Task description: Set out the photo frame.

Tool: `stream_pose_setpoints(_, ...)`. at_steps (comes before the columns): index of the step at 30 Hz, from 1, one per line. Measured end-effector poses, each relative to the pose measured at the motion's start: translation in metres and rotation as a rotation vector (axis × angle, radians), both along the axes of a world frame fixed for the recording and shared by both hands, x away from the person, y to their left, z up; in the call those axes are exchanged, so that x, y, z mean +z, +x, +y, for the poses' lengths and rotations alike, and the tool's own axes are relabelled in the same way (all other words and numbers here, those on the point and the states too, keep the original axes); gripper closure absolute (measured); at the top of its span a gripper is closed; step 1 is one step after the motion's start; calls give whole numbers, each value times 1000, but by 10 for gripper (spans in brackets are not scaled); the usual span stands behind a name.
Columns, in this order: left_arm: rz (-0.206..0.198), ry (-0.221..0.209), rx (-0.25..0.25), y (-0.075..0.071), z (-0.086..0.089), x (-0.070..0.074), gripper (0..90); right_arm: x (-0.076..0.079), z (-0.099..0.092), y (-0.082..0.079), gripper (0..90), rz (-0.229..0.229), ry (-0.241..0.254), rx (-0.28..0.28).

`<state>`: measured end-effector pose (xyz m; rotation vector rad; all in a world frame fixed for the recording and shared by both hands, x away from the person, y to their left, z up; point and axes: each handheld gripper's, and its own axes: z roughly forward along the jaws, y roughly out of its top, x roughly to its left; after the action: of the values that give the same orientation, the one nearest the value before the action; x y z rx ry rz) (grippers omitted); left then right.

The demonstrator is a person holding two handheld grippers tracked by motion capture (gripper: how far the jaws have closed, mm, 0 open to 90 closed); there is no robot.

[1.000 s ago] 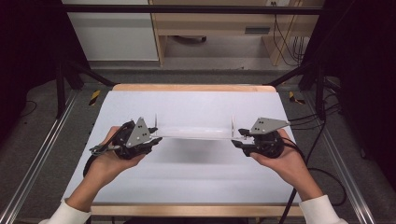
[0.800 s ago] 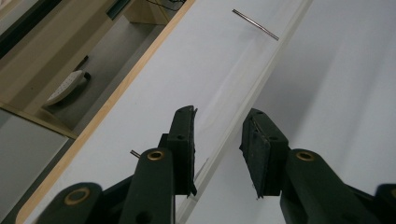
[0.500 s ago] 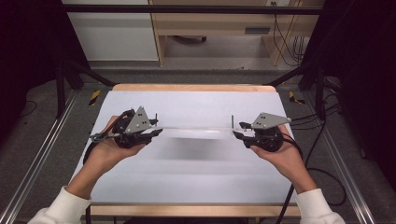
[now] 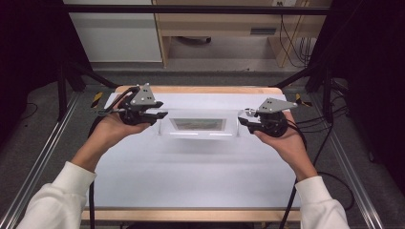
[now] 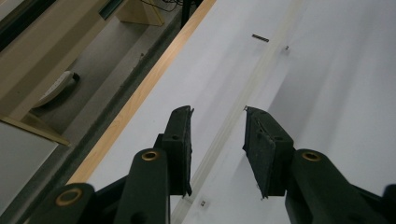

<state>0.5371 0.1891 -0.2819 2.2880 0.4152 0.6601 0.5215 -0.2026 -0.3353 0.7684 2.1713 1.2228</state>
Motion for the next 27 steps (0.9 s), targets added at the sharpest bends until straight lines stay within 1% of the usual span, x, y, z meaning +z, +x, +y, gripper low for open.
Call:
stream_pose_setpoints(6,-2,-10,-3,16,0,4,601,2,1,12,557,2,29,-28)
stream_pose_setpoints(9,-12,-22,6,23,0,4,584,4,1,18,559,1,24,-33)
stream_pose_setpoints(13,-29,-62,52,31,-1,2,529,5,1,26,556,8,32,-46)
stream_pose_setpoints(14,-35,-71,74,32,-1,2,498,6,1,28,554,9,32,-47)
stream_pose_setpoints(15,-46,-91,108,34,-1,2,421,6,1,29,554,12,37,-47)
stream_pose_setpoints(16,-53,-115,130,35,1,3,336,6,1,31,553,15,40,-48)
stream_pose_setpoints(17,-66,-162,141,36,3,6,300,7,1,32,552,15,41,-49)
stream_pose_setpoints(19,-88,-208,152,35,6,9,270,7,0,35,551,16,50,-48)
stream_pose_setpoints(20,-98,-239,158,34,8,12,260,7,0,35,550,21,53,-50)
stream_pose_setpoints(22,-104,-300,172,31,12,17,219,7,-1,38,549,24,59,-49)
stream_pose_setpoints(24,-116,-353,196,28,16,21,206,7,0,41,546,21,60,-54)
stream_pose_setpoints(25,-119,-368,205,25,17,22,188,7,0,42,545,20,62,-57)
stream_pose_setpoints(27,-121,-379,235,19,21,22,155,6,0,45,542,15,67,-64)
